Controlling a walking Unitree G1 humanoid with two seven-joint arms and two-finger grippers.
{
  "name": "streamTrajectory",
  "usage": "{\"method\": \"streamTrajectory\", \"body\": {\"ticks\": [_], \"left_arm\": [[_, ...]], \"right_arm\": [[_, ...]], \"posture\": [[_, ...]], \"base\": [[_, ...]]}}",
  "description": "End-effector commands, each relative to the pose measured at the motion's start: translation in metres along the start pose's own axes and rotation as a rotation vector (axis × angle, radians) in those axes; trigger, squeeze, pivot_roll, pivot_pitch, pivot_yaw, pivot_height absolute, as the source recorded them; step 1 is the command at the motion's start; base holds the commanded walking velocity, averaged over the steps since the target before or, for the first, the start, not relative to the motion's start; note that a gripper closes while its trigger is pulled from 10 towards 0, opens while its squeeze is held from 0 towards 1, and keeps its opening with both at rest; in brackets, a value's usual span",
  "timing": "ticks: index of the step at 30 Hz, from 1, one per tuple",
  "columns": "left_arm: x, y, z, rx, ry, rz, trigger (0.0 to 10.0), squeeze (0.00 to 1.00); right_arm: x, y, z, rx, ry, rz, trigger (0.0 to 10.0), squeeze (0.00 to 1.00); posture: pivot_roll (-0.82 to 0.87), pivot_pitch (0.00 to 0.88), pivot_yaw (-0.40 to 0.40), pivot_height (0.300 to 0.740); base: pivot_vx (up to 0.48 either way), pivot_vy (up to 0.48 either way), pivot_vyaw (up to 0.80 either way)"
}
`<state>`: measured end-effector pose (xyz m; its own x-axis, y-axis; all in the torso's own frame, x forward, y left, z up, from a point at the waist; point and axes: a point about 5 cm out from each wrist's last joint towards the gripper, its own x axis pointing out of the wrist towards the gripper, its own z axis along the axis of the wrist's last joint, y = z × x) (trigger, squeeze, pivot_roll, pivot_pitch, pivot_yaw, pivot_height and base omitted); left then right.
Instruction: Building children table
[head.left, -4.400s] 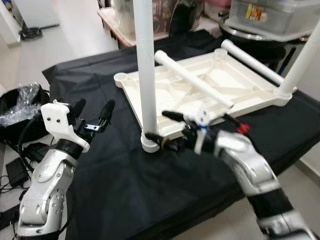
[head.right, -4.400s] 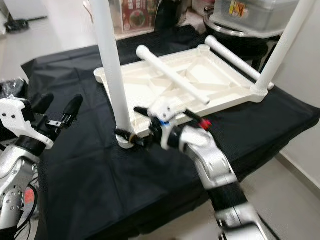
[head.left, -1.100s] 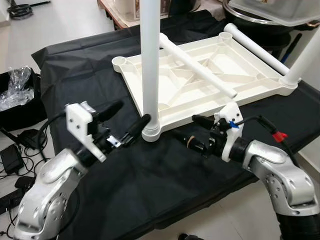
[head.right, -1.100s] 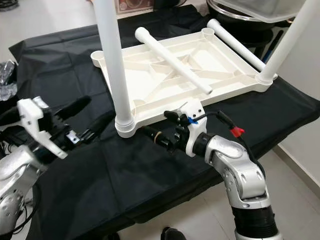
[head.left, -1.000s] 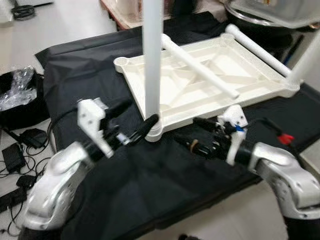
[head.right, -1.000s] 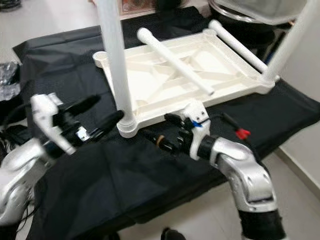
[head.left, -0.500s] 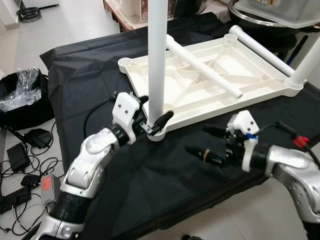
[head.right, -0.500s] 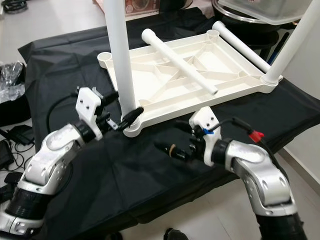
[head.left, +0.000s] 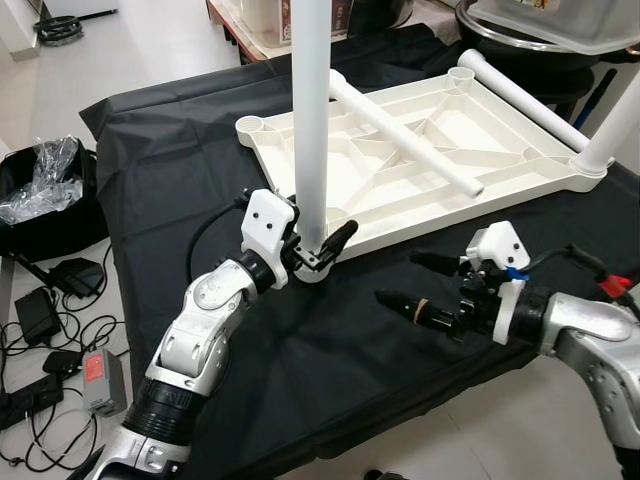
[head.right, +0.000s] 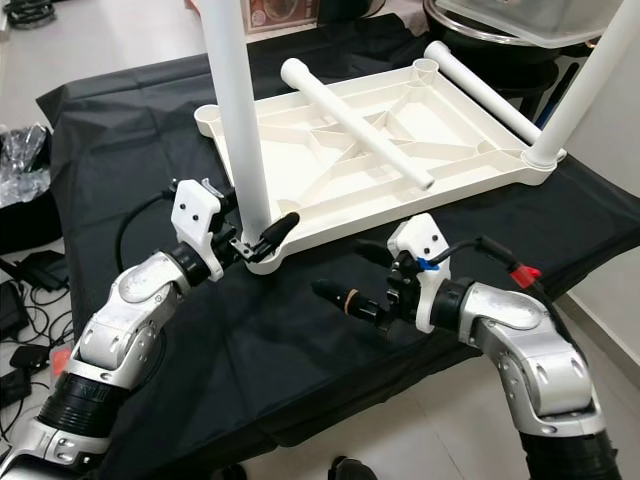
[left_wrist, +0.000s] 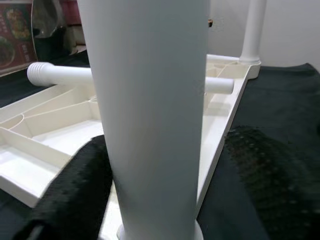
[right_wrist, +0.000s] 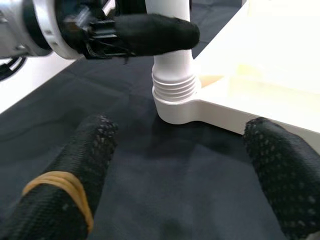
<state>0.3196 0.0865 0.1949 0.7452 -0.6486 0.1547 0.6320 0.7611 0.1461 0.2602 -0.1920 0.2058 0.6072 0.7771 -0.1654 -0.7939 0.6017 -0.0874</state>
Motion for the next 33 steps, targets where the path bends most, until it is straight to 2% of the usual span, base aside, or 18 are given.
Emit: {"method": "streamTrajectory", "body": {"ticks": [1,11,14,17,19,21,23,25,26,27,29,33], "left_arm": [[0.001,-0.001,-0.002,0.012,0.005,0.0,0.0,0.0],[0.0,-0.001,-0.002,0.008,-0.019,-0.052,0.0,0.0],[-0.011,0.001,0.002,-0.008,-0.046,-0.208,0.0,0.0],[-0.015,0.004,0.004,-0.015,-0.049,-0.261,0.0,0.0],[-0.021,0.013,0.005,-0.026,-0.05,-0.328,0.0,0.0],[-0.021,0.013,0.005,-0.026,-0.05,-0.328,0.0,0.0],[-0.026,0.019,0.012,-0.07,-0.063,-0.434,0.0,0.0],[-0.027,0.021,0.015,-0.079,-0.066,-0.476,0.0,0.0],[-0.027,0.019,0.017,-0.092,-0.07,-0.529,0.0,0.0],[-0.027,0.019,0.017,-0.092,-0.07,-0.529,0.0,0.0],[-0.03,0.012,0.018,-0.12,-0.068,-0.629,0.0,0.0],[-0.034,0.007,0.013,-0.131,-0.051,-0.663,0.0,0.0]], "right_arm": [[0.0,0.004,0.002,-0.01,-0.017,0.014,10.0,0.0],[0.001,0.002,0.001,-0.01,-0.022,-0.003,10.0,0.0],[0.0,0.002,0.0,-0.008,-0.02,-0.005,10.0,0.0],[0.0,0.002,0.0,-0.007,-0.02,-0.005,10.0,0.0],[0.0,0.002,0.0,-0.005,-0.018,-0.002,10.0,0.0],[0.0,0.002,0.0,-0.005,-0.018,-0.002,10.0,0.0],[-0.001,0.003,0.0,-0.003,-0.017,0.004,10.0,0.0],[-0.001,0.004,0.0,-0.001,-0.016,0.007,10.0,0.0],[-0.001,0.005,0.0,-0.001,-0.015,0.01,10.0,0.0],[-0.001,0.005,0.0,-0.001,-0.015,0.01,10.0,0.0],[-0.001,0.006,0.0,-0.001,-0.013,0.015,10.0,0.0],[-0.001,0.007,-0.001,0.0,-0.011,0.016,10.0,0.0]], "posture": [[-0.05,0.176,0.022,0.74],[-0.06,0.176,0.025,0.74],[-0.06,0.177,0.025,0.74],[-0.06,0.178,0.023,0.74],[-0.07,0.178,0.024,0.74],[-0.07,0.178,0.024,0.74],[-0.07,0.18,0.024,0.74],[-0.07,0.179,0.024,0.74],[-0.08,0.181,0.027,0.74],[-0.08,0.181,0.027,0.74],[-0.08,0.183,0.029,0.74],[-0.09,0.185,0.03,0.74]], "base": [[0.0,0.0,0.0],[0.0,0.0,0.0],[0.0,0.0,0.0],[0.0,0.0,0.0],[0.0,0.0,0.0],[0.0,0.0,0.0],[0.0,0.0,0.0],[0.0,0.0,0.0],[0.0,0.0,0.0],[0.0,0.0,0.0],[0.0,0.0,0.0],[0.0,0.0,0.0]]}}
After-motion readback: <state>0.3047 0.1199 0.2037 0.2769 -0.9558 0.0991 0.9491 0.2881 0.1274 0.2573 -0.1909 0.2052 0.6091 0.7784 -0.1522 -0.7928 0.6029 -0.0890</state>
